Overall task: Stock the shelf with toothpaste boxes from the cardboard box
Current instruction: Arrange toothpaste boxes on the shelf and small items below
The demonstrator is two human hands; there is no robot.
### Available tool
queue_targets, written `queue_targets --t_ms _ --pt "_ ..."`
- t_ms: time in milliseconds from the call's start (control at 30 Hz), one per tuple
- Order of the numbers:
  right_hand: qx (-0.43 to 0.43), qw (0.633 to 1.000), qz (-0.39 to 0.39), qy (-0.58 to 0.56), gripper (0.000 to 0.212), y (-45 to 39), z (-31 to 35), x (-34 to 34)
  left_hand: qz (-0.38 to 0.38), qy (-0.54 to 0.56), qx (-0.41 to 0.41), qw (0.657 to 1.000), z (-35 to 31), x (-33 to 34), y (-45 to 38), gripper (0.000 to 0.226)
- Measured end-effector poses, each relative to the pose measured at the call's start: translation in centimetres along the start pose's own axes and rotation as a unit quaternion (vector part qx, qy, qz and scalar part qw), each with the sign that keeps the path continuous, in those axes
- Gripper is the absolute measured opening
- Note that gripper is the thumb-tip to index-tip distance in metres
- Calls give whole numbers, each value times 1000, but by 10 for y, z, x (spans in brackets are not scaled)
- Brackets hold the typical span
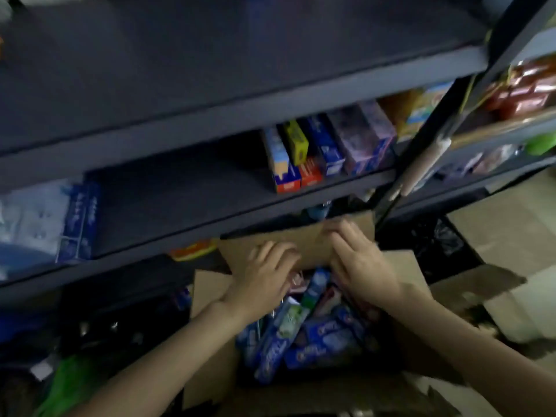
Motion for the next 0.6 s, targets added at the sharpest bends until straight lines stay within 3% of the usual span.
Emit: queue_targets --t_ms 100,167,233,333,600 --pt "78 974 212 -12 31 56 -32 117 140 10 -92 986 25 84 28 39" --pt "151 930 334 8 38 97 -51 175 231 -2 -109 967 27 124 46 44" --pt "296 867 401 8 46 136 -77 208 285 -11 -133 949 31 151 57 47" --pt "410 820 399 14 53 167 -108 229 299 1 -144 943 28 181 58 45" --pt "508 744 434 -7 63 197 -153 281 289 28 -105 951 5 231 33 43"
Point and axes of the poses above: each hand's wrist, its own y-axis away from the middle knuckle, its own x-axis out of the palm, z = x × y, the point moved 7 cm from there along -y, towards the middle knuckle, and after that the axes turned 9 degrees about -x, right-handed, at the moved point
